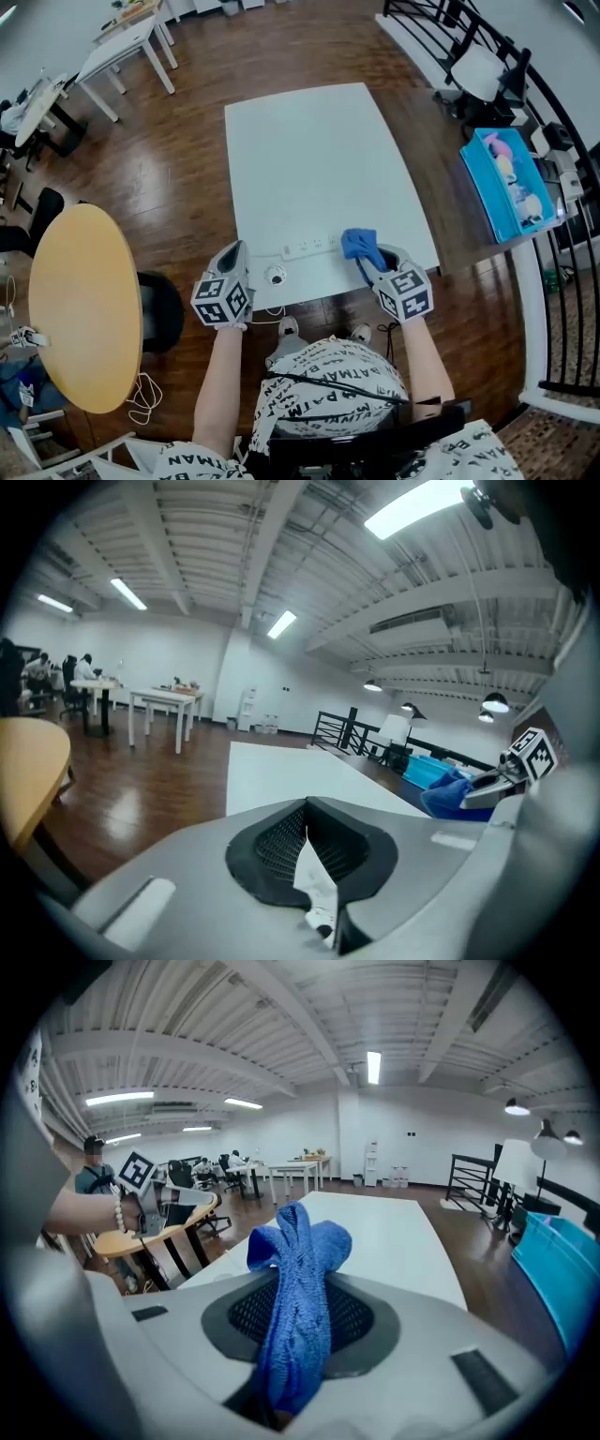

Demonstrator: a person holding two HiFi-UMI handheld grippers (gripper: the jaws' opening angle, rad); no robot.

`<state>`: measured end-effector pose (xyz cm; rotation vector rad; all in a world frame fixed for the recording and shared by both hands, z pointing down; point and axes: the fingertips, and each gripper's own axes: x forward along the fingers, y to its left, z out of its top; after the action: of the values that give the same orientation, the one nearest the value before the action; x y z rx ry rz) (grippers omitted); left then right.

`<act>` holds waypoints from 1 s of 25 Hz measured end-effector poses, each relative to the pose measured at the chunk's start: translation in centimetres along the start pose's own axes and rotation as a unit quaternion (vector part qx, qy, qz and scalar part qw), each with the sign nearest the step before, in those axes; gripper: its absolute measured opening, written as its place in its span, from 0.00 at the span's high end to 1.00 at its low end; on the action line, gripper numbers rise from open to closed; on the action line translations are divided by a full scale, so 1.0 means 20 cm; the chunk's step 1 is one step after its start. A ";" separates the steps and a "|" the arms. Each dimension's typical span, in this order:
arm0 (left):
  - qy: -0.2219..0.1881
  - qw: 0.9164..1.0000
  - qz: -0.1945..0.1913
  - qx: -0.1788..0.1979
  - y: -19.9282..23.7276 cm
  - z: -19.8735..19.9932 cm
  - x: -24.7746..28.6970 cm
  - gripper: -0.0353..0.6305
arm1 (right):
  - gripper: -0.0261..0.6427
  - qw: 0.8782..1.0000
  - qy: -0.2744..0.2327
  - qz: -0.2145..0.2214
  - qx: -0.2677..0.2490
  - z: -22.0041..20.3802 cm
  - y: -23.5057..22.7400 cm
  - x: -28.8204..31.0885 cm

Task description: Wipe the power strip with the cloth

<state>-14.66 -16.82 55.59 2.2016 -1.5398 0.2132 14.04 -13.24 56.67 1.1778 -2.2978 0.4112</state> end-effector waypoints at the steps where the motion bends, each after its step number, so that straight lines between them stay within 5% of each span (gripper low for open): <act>1: 0.004 1.000 -0.006 -0.018 -0.05 -0.04 -0.02 0.95 | 0.78 1.000 -0.008 0.005 0.009 0.01 0.01 0.00; 5: 0.012 0.998 -0.020 -0.057 -0.21 -0.15 -0.05 0.95 | 0.78 0.999 -0.024 0.021 0.034 0.05 0.07 0.01; 11: 0.010 0.997 -0.030 -0.066 -0.39 -0.20 -0.07 0.95 | 0.78 0.997 -0.029 0.045 0.057 0.05 0.14 0.01; 25: 0.037 0.998 -0.032 -0.031 -0.50 -0.26 -0.03 0.95 | 0.78 0.999 -0.018 0.011 0.049 -0.04 0.12 -0.07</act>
<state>-5.03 -11.11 57.36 2.1676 -1.4149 0.2212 12.97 -10.63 56.44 1.2183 -2.3465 0.5196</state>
